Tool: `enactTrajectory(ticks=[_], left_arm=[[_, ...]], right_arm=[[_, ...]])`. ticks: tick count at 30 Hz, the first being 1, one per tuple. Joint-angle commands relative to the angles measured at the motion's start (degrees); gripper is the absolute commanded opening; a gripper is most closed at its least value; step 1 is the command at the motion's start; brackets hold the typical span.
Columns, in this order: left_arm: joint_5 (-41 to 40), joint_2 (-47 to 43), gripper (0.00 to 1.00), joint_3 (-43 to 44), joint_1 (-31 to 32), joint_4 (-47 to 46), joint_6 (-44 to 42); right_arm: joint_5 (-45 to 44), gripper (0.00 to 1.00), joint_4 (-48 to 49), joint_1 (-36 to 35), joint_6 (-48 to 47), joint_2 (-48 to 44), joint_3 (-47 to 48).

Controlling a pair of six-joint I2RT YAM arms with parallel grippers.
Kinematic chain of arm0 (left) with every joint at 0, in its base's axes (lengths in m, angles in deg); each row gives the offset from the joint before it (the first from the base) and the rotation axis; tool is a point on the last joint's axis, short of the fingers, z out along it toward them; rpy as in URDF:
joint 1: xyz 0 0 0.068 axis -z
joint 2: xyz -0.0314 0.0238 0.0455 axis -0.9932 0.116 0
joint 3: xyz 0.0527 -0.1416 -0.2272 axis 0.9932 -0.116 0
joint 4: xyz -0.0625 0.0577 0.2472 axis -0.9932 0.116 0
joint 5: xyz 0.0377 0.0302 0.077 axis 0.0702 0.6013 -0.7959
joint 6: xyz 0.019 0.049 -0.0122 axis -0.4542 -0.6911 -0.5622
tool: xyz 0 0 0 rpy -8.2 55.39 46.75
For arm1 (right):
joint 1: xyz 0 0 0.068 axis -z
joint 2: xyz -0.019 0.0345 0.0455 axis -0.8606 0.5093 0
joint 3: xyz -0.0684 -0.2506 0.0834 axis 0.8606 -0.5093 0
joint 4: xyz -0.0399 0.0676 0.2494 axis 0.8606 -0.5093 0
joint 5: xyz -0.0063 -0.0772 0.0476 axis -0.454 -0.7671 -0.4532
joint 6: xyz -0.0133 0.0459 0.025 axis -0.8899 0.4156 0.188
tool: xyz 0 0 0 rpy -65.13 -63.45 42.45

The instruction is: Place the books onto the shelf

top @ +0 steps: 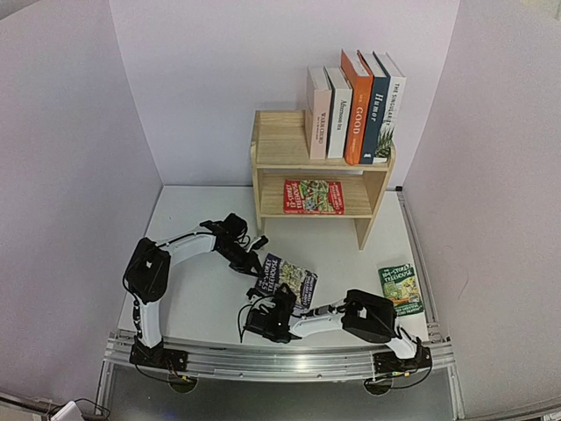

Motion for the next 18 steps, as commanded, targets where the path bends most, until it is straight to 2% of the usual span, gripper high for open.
enactTrajectory(ticks=[1, 4, 5, 6, 8, 9, 10, 11, 15, 18], left_arm=[[1.7, -2.1, 0.0, 1.8, 0.0, -1.4, 0.3], [1.9, -2.7, 0.0, 1.6, 0.0, -1.1, -0.5], [1.9, -3.3, 0.0, 1.6, 0.0, -0.8, -1.4], [1.1, -4.1, 0.15, 1.7, 0.0, -0.2, -2.7], [-1.7, -6.1, 0.6, 2.1, 0.1, 1.8, -6.2], [-4.3, -7.4, 0.76, 2.7, 0.1, 3.5, -8.9], [-7.2, -8.6, 0.9, 3.4, 0.0, 5.3, -11.7], [-10.0, -10.0, 0.97, 4.0, -0.2, 6.9, -14.6], [-12.5, -15.0, 1.0, 5.6, -4.7, 12.4, -20.0], [-12.2, -18.6, 1.0, 5.5, -9.8, 14.2, -21.4]], right_arm=[[-4.1, 0.36, -0.4, 2.6, 0.4, 0.7, 1.6], [-3.9, 0.05, -0.6, 3.0, -1.7, -0.7, 1.9], [-3.8, 0.0, -1.0, 3.0, -2.7, -1.7, 2.2], [-3.2, 0.0, -1.7, 3.0, -3.2, -3.4, 2.4], [-0.4, 0.0, -2.9, 3.0, -4.1, -6.9, 2.0], [2.4, 0.0, -3.6, 3.0, -4.6, -9.3, 1.4], [5.6, 0.0, -4.2, 3.1, -5.1, -11.8, 0.8], [9.8, 0.0, -6.5, 3.3, -5.1, -14.7, 0.7], [33.9, 0.0, -19.9, 6.2, -1.7, -22.5, 5.8], [45.9, 0.0, -27.8, 8.8, -0.8, -25.8, 11.5]])
